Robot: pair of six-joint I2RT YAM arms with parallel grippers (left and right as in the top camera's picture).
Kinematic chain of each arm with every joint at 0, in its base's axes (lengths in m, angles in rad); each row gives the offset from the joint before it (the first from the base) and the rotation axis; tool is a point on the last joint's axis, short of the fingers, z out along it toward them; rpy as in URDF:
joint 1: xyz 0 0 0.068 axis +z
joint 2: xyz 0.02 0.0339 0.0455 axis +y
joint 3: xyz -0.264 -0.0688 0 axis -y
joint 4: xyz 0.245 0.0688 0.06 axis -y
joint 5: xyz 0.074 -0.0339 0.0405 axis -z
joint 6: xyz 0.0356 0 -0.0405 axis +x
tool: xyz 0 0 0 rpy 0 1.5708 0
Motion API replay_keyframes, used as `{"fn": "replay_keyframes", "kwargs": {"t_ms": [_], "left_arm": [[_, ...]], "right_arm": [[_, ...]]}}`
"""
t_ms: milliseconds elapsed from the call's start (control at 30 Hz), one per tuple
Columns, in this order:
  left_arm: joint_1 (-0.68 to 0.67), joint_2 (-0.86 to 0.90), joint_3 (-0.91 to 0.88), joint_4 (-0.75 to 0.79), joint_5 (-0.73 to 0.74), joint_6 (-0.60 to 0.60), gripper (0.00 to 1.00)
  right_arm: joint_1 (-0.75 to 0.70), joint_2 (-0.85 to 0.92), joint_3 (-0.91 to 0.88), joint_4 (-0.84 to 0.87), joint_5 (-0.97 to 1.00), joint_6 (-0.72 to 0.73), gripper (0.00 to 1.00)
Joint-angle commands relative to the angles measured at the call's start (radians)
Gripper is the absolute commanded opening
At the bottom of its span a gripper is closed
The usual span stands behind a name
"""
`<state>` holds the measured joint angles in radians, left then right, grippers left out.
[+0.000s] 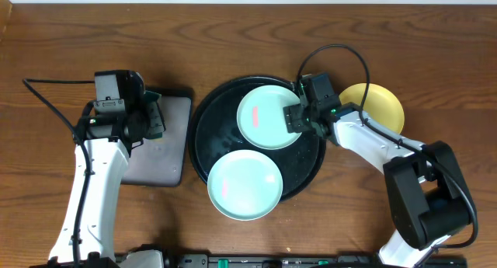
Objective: Clean dirty plates on tray and stack at the side
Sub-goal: 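Lift the sponge out of the water tray with the left gripper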
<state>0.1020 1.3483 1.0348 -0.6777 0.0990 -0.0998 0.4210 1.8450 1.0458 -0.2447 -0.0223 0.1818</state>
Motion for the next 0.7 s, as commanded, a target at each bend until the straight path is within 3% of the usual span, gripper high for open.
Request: {"fn": "replay_keyframes", "kwargs": {"t_ms": [0, 133, 333, 467, 667], "left_arm": [[-0.002, 0.004, -0.001, -0.002, 0.003, 0.017, 0.07], [-0.002, 0.004, -0.003, -0.002, 0.002, 0.017, 0.07], [-0.002, 0.004, -0.012, 0.002, 0.002, 0.017, 0.08], [-0.002, 0.004, -0.018, 0.006, 0.002, 0.017, 0.07], [-0.002, 0.004, -0.018, 0.014, 0.002, 0.017, 0.08]], "right_arm": [[-0.002, 0.005, -0.005, -0.002, 0.026, 0.0, 0.68], [-0.002, 0.005, -0.005, -0.002, 0.025, 0.0, 0.5], [-0.002, 0.006, -0.006, -0.002, 0.025, 0.003, 0.37], [-0.002, 0.006, -0.006, -0.002, 0.024, 0.005, 0.22], [-0.002, 0.007, -0.013, -0.002, 0.025, 0.05, 0.22]]}}
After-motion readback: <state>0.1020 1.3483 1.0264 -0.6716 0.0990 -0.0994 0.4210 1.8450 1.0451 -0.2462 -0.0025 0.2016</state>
